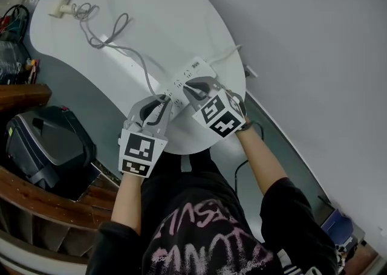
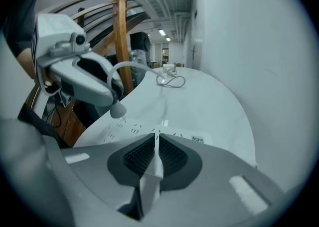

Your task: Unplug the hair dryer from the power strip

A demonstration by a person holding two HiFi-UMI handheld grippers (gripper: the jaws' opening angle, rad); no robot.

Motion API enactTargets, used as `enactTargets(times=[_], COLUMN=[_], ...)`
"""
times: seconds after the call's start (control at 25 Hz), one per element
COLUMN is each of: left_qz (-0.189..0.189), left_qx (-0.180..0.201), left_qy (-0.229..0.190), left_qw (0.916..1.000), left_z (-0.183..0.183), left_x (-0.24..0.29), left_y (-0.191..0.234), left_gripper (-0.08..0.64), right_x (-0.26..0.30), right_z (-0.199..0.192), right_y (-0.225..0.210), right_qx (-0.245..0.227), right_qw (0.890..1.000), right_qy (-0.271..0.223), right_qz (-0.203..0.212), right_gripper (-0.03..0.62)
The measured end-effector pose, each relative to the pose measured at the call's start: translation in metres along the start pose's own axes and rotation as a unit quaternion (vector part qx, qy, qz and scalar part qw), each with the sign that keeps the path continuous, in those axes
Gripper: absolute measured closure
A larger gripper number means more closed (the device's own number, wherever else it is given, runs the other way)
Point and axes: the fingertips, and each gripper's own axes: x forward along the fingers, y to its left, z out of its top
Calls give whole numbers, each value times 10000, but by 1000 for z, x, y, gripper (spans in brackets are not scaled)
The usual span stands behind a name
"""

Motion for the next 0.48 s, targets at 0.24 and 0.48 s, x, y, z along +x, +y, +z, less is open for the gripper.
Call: enactTargets(times=[0.24,0.48], left_qz=[86,272], left_qx=[-66,-221], left_qy=[36,-216], left_qw=[9999,9992], left_z=[-7,9], left_x=[-8,-16], left_y=[-1,-1], left_gripper=[506,503], right_x=[-25,-48], right_z=[-7,5], right_y=[4,8], right_qx=[497,565], right_qw=[9982,9946], right_qy=[-197,-642], right_qz=[-279,-583], right_gripper=[564,568])
